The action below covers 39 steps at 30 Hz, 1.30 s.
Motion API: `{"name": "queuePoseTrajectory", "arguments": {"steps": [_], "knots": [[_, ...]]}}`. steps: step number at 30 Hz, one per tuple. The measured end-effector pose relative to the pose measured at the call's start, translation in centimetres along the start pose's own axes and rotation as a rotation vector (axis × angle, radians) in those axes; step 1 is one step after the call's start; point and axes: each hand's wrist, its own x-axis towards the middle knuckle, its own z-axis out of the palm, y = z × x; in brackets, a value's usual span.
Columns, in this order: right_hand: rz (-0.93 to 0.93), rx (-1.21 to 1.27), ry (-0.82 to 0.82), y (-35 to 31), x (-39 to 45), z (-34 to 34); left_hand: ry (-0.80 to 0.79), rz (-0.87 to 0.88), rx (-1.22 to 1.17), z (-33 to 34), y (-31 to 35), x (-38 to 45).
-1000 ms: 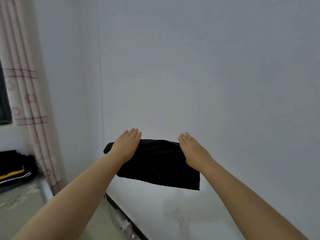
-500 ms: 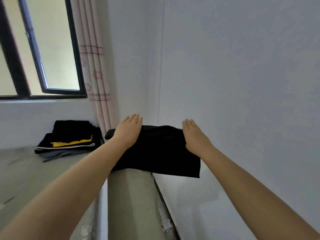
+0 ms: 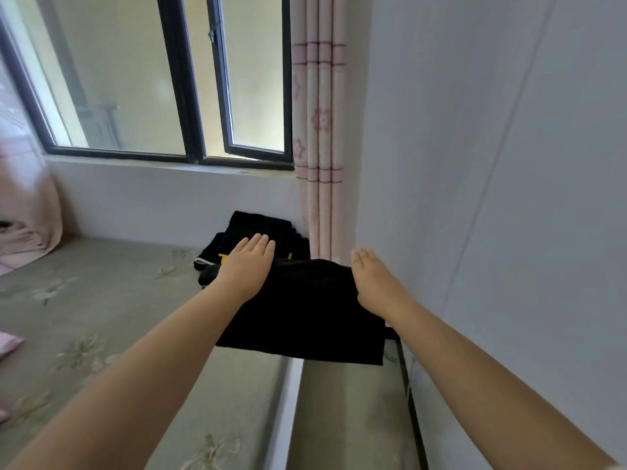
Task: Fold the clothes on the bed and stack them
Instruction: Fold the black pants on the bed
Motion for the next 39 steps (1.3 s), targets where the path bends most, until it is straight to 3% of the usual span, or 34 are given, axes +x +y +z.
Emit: {"name": "queuePoseTrajectory", "arguments": {"steps": [12, 25, 27, 30, 34, 36, 39], "knots": [[-0.178, 0.088, -0.046, 1.9, 29.1, 7.3, -0.122, -0.137, 0.001, 11.0, -11.7, 21.4], [-0.273, 0.250, -0.326, 5.3, 58.5, 17.2, -0.340, -0.260, -0.002, 22.4, -21.2, 44.7], [-0.241, 0.279, -0.305, 5.0, 62.8, 17.8, -0.309, -0.290, -0.009, 23.7, -23.4, 48.4], [-0.231, 0.353, -0.149, 4.1, 67.6, 19.3, -0.190, -0.346, -0.047, 26.0, -26.7, 52.6], [-0.369, 0.287, 0.012, 2.8, 69.8, 25.6, -0.147, -0.338, -0.077, 33.1, -29.2, 54.7], [-0.392, 0.203, -0.100, 1.8, 69.3, 30.7, -0.278, -0.326, -0.081, 38.5, -28.6, 54.0], [-0.350, 0.072, -0.473, 0.1, 67.3, 38.3, -0.575, -0.267, -0.206, 46.1, -25.3, 51.1]]}}
